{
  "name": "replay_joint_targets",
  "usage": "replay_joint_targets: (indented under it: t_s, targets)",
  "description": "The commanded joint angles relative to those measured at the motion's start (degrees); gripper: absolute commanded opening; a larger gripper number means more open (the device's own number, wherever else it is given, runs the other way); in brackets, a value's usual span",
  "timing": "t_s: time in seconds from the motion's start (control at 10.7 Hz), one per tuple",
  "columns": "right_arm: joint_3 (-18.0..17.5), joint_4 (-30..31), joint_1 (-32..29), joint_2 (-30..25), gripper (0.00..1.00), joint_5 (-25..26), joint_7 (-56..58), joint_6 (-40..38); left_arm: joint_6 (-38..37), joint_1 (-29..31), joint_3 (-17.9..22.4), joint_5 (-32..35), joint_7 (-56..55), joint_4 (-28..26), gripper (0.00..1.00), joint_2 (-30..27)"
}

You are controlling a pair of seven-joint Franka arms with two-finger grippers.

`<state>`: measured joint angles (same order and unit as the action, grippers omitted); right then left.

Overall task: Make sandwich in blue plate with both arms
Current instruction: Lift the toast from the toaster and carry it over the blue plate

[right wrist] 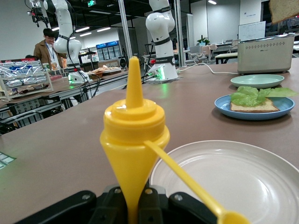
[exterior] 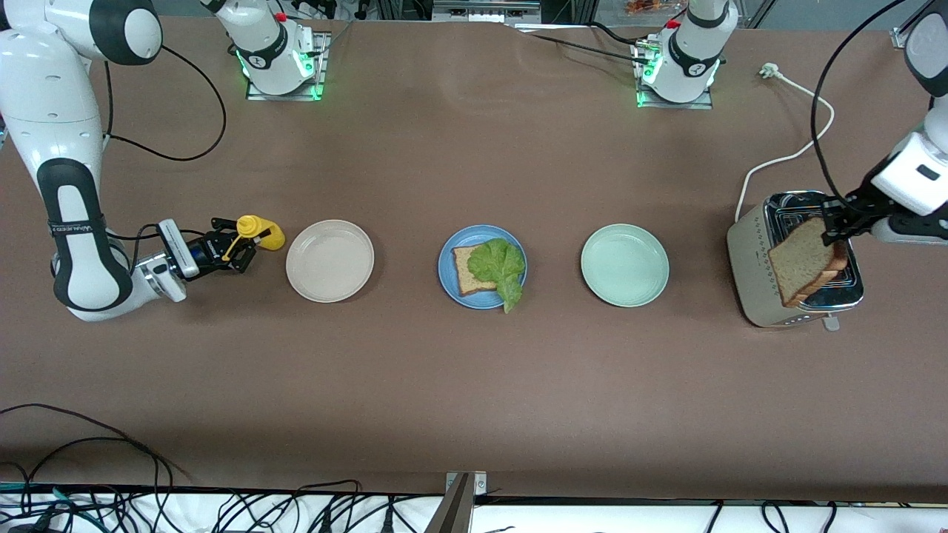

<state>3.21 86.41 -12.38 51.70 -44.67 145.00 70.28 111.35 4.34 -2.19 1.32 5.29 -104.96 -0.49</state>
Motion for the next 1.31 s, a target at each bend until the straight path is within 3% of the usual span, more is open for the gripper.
replay_joint_targets:
  t_s: [0.0,0.47,0.56,0.65,0.75,0.93,1.21]
  targets:
    - [-0.2,-1.1,-0.9,0.9,0.09,-0.9,1.2,-0.1,-2.6,0.7,-5.3,-1.0,-5.2,-0.2,0.0,-0.7]
    - [-0.2,-1.0,-0.7,1.2,0.11,-0.4,3.4,4.7,-2.8,0.6,-14.6,-14.1,-10.1,-0.2,0.0,2.2]
    - [-0.2,-1.0,-0.6,1.1,0.35,-0.4,2.8,4.5,-2.6,0.6,-16.9,-16.6,-11.2,-0.2,0.0,3.4]
    - [-0.2,-1.0,-0.5,1.1,0.89,-0.3,2.6,4.3,-1.9,0.6,-19.8,-16.9,-12.8,-0.2,0.0,4.7]
    - [-0.2,-1.0,-0.5,1.0,1.0,-0.2,2.0,4.3,0.1,0.6,-22.7,-17.3,-14.9,-0.2,0.0,6.5]
    - [0.0,-1.1,-0.5,0.6,1.0,0.9,1.9,4.5,4.3,0.5,-26.7,-21.7,-16.6,-0.2,0.0,10.4]
    - [4.1,-1.2,-0.5,0.2,1.0,1.6,-0.1,5.0,12.9,0.5,-31.5,-26.1,-19.8,-0.2,0.0,16.9]
